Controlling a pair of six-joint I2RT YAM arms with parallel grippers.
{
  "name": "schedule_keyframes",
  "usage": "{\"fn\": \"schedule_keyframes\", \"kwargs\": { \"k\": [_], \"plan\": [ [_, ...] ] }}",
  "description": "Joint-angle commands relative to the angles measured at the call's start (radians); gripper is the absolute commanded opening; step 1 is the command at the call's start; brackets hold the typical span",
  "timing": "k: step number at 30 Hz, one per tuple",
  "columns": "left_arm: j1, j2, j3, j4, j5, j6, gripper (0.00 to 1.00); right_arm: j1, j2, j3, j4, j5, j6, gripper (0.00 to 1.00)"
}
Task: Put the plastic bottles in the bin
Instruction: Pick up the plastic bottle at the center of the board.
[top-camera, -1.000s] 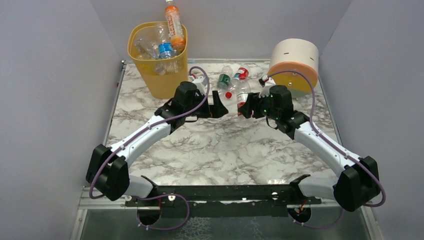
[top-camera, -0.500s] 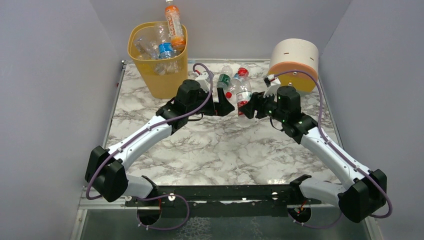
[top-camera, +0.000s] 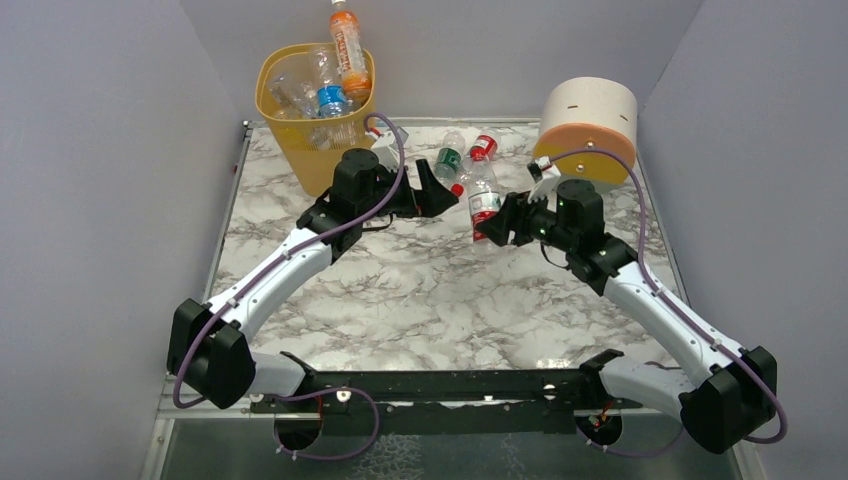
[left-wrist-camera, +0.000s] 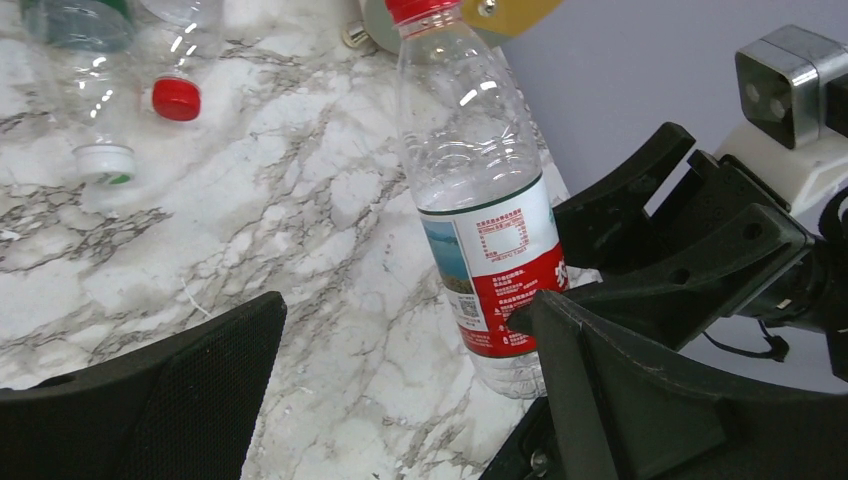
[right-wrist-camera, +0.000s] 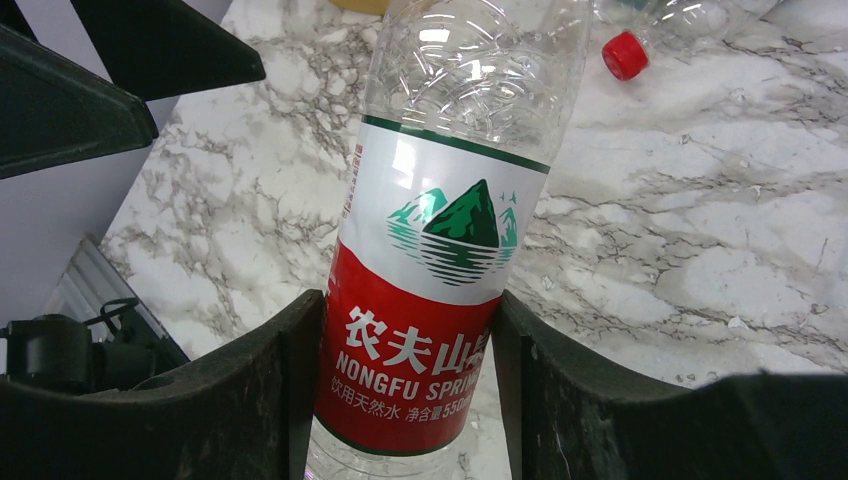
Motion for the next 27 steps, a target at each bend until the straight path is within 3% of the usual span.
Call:
{"fn": "schedule_keyframes", "kwargs": {
  "k": [1,14,24,27],
  "plan": [
    [-0.005,0.005,-0.019,0.088,0.073,-0.057,0.99,0.002,-0.027,-0.013,0.063,-0.096,0.031,0.56],
    [-0.061,-0.003,0.003,0.099,0.038,-0.112,0.99,0.002,-0.085,-0.001,0.101,-0.257,0.063,0.56],
    [-0.046,-0.083,0.005,0.085,0.079,-0.091,0.99,0.002,-0.062,0.0,0.171,-0.411,0.122,0.56],
    [-0.021,-0.113,-0.044,0.159,0.093,-0.115,0.99,0.002,-0.036,-0.017,0.215,-0.434,0.161,0.56]
  ]
}}
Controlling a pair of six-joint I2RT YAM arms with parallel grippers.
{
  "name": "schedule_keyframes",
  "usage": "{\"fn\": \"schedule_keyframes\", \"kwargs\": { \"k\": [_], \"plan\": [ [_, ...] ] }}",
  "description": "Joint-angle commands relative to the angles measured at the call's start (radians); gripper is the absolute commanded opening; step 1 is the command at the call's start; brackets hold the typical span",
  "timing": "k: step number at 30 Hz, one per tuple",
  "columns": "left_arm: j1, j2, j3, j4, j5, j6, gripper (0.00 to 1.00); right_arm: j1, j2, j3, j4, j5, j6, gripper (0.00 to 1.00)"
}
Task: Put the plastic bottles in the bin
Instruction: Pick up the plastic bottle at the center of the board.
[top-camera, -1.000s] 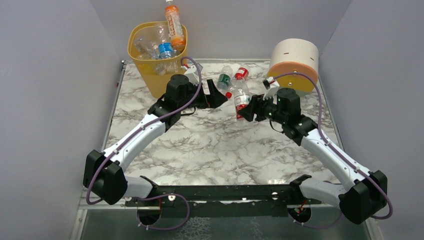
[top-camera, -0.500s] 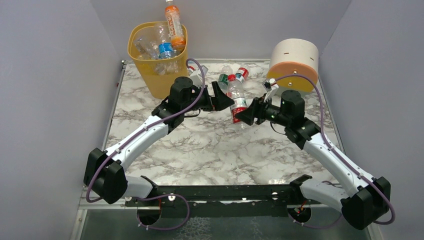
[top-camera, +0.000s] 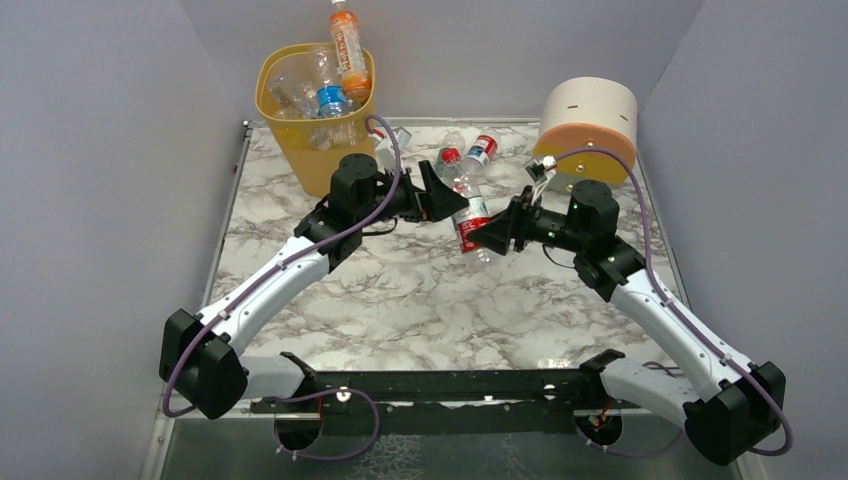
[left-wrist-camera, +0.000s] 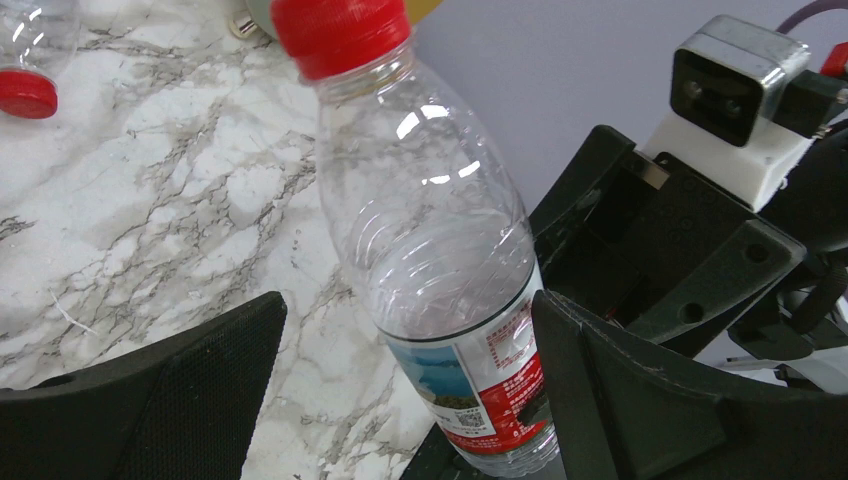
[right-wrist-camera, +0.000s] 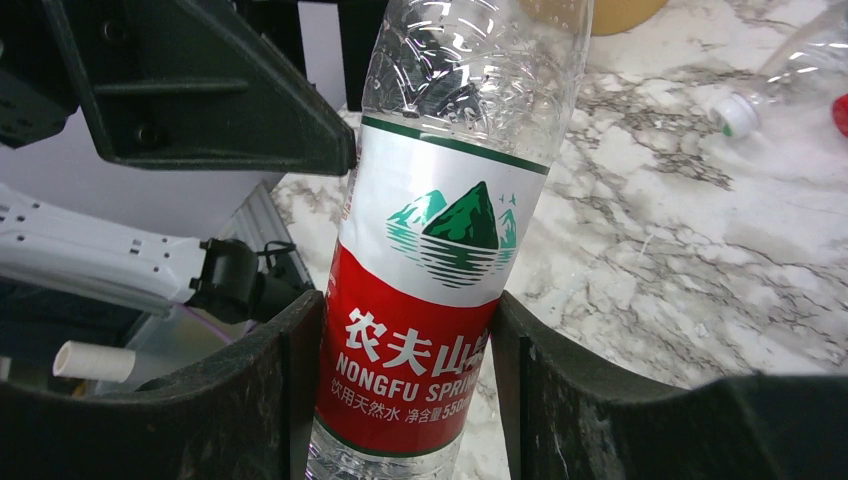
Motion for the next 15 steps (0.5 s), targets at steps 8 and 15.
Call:
{"fn": "schedule_keyframes", "kwargs": {
  "k": [8,15],
  "plan": [
    [0.046,-0.083,-0.128,0.224,0.063,-0.024,0.99,0.012,0.108,-0.012,0.165,-0.125,0.116,0.56],
    [0.098,-0.063,-0.208,0.34,0.124,-0.072,0.99,0.046,0.234,0.074,0.194,-0.125,0.123,0.56]
  ]
}}
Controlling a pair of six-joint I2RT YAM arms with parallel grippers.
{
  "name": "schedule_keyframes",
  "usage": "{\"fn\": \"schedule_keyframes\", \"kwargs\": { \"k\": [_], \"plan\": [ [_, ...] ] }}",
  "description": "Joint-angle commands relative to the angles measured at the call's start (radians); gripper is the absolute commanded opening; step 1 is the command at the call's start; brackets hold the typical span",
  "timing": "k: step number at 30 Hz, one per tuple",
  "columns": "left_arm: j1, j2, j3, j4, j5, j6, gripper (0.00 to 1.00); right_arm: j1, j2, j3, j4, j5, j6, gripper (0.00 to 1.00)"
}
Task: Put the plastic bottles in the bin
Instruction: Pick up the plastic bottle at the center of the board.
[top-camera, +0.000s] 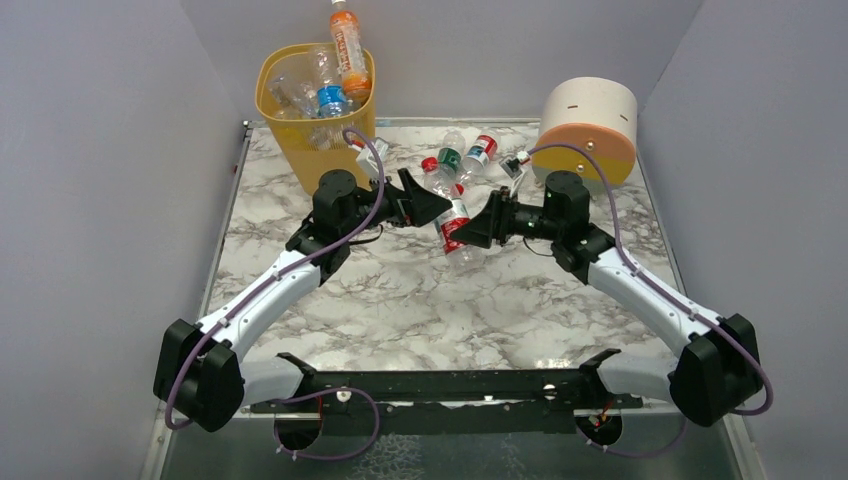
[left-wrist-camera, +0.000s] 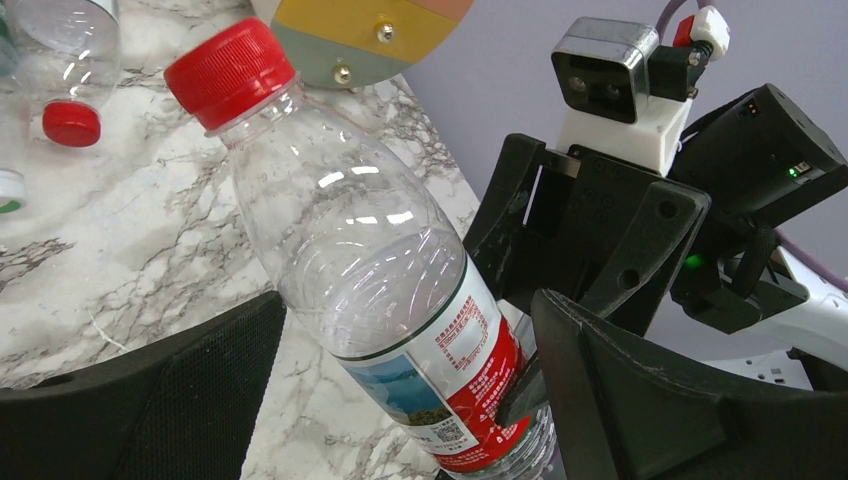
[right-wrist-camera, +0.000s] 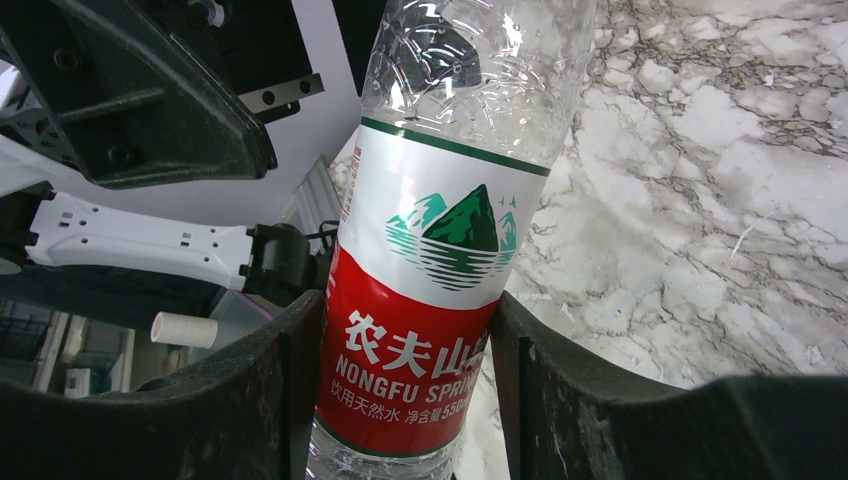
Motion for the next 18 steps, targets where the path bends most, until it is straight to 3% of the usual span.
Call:
{"fn": "schedule_keyframes", "kwargs": {
  "k": [1,15,18],
  "plan": [
    [0.033,0.007,-0.034,0.136,0.084,-0.044,0.99,0.039,0.078,0.079,0.076,-0.027,0.012,0.56],
    [0.075,0.132,0.022,0.136,0.111,-0.079,0.99,0.087,0.171,0.15,0.117,0.076,-0.032,0.56],
    [0.08,0.157,0.045,0.137,0.119,-0.075,0.93,0.088,0.189,0.174,0.106,0.101,-0.048,0.56]
  ]
}}
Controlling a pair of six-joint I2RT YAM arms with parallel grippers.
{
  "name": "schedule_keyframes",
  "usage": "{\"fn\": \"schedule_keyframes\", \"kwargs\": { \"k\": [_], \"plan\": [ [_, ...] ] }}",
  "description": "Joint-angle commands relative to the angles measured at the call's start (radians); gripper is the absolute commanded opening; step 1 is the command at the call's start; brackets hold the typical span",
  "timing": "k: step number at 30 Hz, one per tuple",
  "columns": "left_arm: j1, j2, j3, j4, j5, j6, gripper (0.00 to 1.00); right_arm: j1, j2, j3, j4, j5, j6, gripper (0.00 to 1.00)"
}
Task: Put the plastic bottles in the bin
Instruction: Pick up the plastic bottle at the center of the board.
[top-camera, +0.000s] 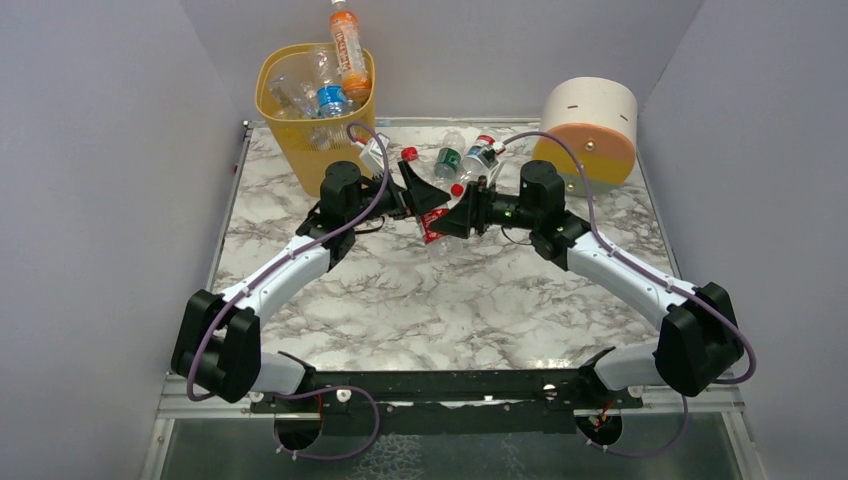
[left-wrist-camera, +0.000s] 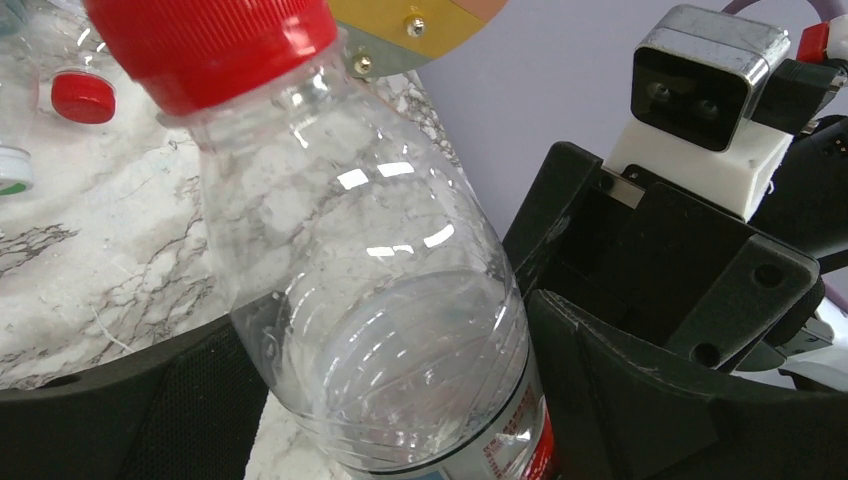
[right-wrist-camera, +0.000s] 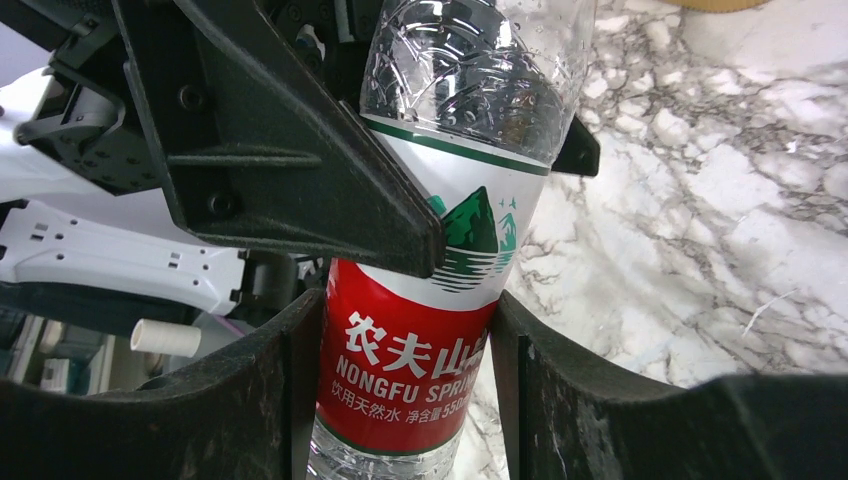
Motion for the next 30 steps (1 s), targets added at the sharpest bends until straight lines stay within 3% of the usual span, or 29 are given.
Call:
{"fn": "schedule_keyframes", "kwargs": {
  "k": [1,5,7,16,22,30],
  "plan": [
    [0.011,0.035,0.065,0.036,0.044,-0.003,0.89,0.007,0.024,0.068,0.018,0.059,-0.044,0.56],
    [0.032,0.069,0.1,0.03,0.068,-0.015,0.68,0.007,0.049,0.11,-0.023,0.098,-0.073,0.56],
    [0.04,0.078,0.116,0.02,0.069,-0.013,0.64,0.007,0.063,0.129,-0.033,0.105,-0.081,0.58],
    [0.087,0.147,0.247,-0.05,0.049,0.04,0.62,0.006,0.053,0.177,-0.103,0.118,-0.097,0.79],
    [0.127,0.179,0.379,-0.115,0.03,0.089,0.61,0.005,-0.043,0.207,-0.248,0.244,-0.16,0.9],
    [0.237,0.209,0.591,-0.193,-0.013,0.165,0.62,0.005,-0.144,0.193,-0.355,0.366,-0.202,0.96]
  ]
}}
